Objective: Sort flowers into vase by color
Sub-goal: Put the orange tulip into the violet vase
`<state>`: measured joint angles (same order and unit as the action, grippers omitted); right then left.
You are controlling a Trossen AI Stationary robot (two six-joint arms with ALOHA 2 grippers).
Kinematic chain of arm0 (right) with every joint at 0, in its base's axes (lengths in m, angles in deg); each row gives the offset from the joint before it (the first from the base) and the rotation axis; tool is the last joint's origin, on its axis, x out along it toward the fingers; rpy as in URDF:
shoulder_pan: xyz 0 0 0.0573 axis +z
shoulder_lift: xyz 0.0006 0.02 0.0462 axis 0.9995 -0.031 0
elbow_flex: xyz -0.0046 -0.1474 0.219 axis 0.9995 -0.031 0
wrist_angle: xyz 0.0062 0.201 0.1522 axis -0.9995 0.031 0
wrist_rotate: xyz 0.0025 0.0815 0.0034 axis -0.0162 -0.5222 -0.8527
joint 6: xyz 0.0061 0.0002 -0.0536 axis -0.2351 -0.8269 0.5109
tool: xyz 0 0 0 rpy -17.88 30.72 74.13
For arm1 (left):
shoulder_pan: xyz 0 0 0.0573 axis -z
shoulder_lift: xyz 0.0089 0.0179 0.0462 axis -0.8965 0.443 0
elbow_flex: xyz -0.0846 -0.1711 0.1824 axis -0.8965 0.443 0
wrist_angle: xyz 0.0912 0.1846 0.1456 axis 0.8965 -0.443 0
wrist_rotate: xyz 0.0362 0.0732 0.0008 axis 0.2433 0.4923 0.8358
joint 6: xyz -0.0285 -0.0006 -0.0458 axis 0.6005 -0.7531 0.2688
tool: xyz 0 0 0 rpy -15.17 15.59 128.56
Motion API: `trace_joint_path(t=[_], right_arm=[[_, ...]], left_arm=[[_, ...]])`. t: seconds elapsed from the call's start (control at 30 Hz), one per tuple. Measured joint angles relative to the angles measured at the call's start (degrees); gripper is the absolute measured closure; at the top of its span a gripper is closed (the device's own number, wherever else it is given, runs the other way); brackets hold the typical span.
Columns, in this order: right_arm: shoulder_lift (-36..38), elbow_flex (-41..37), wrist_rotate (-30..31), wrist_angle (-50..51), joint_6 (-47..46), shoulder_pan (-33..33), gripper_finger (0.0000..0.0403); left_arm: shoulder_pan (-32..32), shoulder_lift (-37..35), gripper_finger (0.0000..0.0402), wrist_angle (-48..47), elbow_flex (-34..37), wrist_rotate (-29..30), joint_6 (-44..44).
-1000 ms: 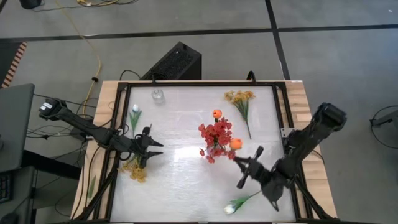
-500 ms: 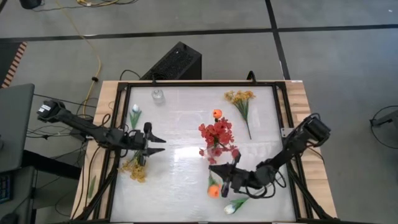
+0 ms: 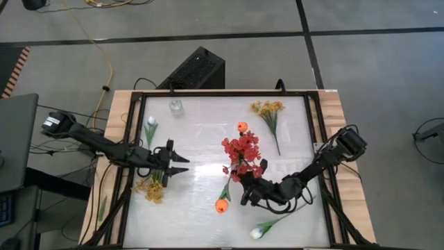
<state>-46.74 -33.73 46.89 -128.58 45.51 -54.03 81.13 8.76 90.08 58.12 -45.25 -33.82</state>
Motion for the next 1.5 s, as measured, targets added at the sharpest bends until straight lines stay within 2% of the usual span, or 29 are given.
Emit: trace_joint_path(t=[0.53, 0.77, 1.0, 1.13, 1.23, 1.33, 1.5], right_arm=[[0.1, 0.0, 4.9, 0.2, 0.7, 0.0, 0.0388], [0.1, 0.0, 10.8, 0.2, -2.9, -0.7, 0.0388], [0.1, 0.0, 11.0, -0.5, -2.9, -0.2, 0.0388], [0.1, 0.0, 12.1, -3.5, -0.6, 1.2, 0.0387], [0.1, 0.0, 12.1, -9.6, 2.8, 2.8, 0.0386], [0.1, 0.0, 12.1, -14.6, 5.6, 4.5, 0.0386], [0.1, 0.0, 14.8, -14.3, 5.4, 7.5, 0.0386]], left_arm=[[0.0, 1.2, 0.0256, 1.9, 0.0, -0.1, -0.3], [0.0, 1.2, 0.0256, 2.2, 0.0, -0.1, -1.0], [0.0, 1.2, 0.0254, 10.6, 0.0, 2.4, -6.7], [-1.0, 1.9, 0.0239, 14.5, -1.4, 2.8, -11.6], [-2.8, 6.7, 0.0213, 13.8, -5.2, 1.4, -13.3], [-4.4, 15.7, 0.0183, 13.3, -10.6, -0.8, -14.5], [-6.8, 28.5, 0.0151, 14.3, -18.2, -0.9, -14.6]])
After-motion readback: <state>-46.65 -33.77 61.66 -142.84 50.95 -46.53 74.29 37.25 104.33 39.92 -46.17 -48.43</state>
